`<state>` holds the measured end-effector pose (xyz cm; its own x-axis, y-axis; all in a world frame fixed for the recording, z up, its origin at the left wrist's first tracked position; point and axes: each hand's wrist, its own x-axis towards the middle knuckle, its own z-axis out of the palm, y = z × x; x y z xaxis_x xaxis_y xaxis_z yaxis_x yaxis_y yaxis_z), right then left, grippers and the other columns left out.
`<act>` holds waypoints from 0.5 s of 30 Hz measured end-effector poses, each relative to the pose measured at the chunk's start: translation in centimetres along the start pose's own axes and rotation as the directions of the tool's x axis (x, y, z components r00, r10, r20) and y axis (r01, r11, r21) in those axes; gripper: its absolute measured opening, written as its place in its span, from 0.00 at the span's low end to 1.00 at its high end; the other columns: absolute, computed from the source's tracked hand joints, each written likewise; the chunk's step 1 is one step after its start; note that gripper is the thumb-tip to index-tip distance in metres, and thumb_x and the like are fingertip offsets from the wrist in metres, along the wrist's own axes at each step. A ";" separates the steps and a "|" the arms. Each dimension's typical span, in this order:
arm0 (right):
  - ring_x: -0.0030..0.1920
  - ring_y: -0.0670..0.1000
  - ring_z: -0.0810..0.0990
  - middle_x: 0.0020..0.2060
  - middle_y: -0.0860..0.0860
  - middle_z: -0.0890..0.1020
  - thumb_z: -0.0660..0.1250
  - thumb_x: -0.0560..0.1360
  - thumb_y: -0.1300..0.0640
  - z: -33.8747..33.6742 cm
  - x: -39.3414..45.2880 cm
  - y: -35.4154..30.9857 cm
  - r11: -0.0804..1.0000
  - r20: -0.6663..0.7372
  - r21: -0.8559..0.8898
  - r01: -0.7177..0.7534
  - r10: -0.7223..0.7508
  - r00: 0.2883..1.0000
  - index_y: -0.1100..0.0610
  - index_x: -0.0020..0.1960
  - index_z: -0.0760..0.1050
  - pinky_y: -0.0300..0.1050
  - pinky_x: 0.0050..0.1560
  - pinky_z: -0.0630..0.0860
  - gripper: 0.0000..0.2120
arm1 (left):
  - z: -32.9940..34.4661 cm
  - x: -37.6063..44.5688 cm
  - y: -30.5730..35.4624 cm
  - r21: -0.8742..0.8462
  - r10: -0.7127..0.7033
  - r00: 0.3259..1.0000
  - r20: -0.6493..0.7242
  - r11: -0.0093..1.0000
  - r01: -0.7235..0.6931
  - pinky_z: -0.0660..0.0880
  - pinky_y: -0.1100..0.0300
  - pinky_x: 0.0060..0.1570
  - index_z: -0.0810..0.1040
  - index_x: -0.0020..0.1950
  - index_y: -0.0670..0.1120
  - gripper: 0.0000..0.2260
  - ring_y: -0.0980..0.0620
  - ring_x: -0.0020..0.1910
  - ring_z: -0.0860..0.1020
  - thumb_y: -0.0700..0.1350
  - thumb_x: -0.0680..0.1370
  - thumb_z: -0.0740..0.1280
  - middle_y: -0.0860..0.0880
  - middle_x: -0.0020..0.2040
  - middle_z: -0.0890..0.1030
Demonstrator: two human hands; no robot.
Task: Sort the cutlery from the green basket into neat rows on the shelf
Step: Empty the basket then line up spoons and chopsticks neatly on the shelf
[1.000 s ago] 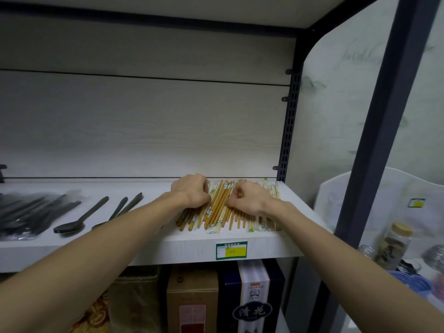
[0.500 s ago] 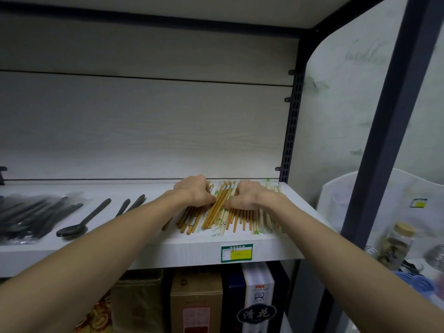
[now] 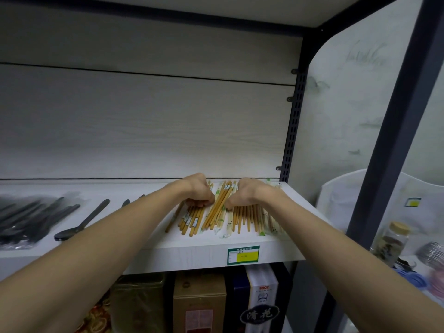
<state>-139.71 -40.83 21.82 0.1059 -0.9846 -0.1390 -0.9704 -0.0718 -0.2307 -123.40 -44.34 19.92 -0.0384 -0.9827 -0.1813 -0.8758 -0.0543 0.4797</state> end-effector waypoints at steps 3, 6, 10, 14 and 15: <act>0.60 0.56 0.77 0.63 0.53 0.77 0.75 0.70 0.44 -0.4 0.1 -0.4 0.999 0.014 -0.035 -0.016 0.017 1.000 0.55 0.68 0.71 0.52 0.62 0.76 0.32 | 0.3 0.2 0.2 0.016 0.016 0.999 -0.039 1.000 -0.016 0.73 0.60 0.30 0.79 0.40 0.44 0.13 0.51 0.28 0.75 0.52 0.77 0.72 0.48 0.31 0.79; 0.59 0.56 0.77 0.64 0.53 0.77 0.75 0.71 0.43 -0.8 0.1 -0.8 0.998 0.046 -0.063 -0.030 0.033 0.998 0.56 0.68 0.72 0.52 0.63 0.75 0.31 | 0.2 0.2 0.3 0.009 0.022 1.000 -0.022 1.000 -0.022 0.74 0.60 0.30 0.79 0.40 0.44 0.13 0.51 0.28 0.75 0.52 0.78 0.72 0.48 0.30 0.79; 0.54 0.54 0.76 0.58 0.52 0.78 0.74 0.72 0.45 -0.5 0.4 -1.1 0.998 0.063 -0.051 -0.023 0.026 0.998 0.55 0.56 0.75 0.48 0.55 0.75 0.19 | 0.0 0.1 0.5 0.011 0.021 1.000 -0.001 1.000 -0.021 0.76 0.59 0.31 0.77 0.42 0.43 0.12 0.51 0.28 0.76 0.49 0.80 0.69 0.48 0.31 0.80; 0.52 0.54 0.78 0.52 0.52 0.79 0.71 0.71 0.46 0.1 0.8 -1.1 0.999 0.021 0.019 -0.040 0.040 0.999 0.54 0.47 0.77 0.47 0.50 0.75 0.13 | 0.0 0.2 0.5 0.007 0.024 0.999 -0.031 1.000 -0.024 0.77 0.59 0.33 0.78 0.40 0.43 0.12 0.51 0.28 0.78 0.48 0.80 0.68 0.48 0.30 0.81; 0.52 0.54 0.78 0.52 0.52 0.79 0.71 0.71 0.47 0.2 0.8 -1.1 0.997 0.013 0.053 -0.050 0.049 0.999 0.55 0.48 0.76 0.48 0.51 0.76 0.13 | 0.0 0.2 0.5 0.004 0.024 0.999 -0.034 1.000 -0.024 0.78 0.58 0.34 0.79 0.40 0.43 0.12 0.50 0.29 0.78 0.49 0.80 0.68 0.48 0.29 0.81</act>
<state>-138.56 -41.49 21.76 0.0607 -0.9849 -0.1624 -0.9617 -0.0141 -0.2739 -123.84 -44.51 20.10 -0.0425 -0.9892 -0.1402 -0.8766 -0.0304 0.4802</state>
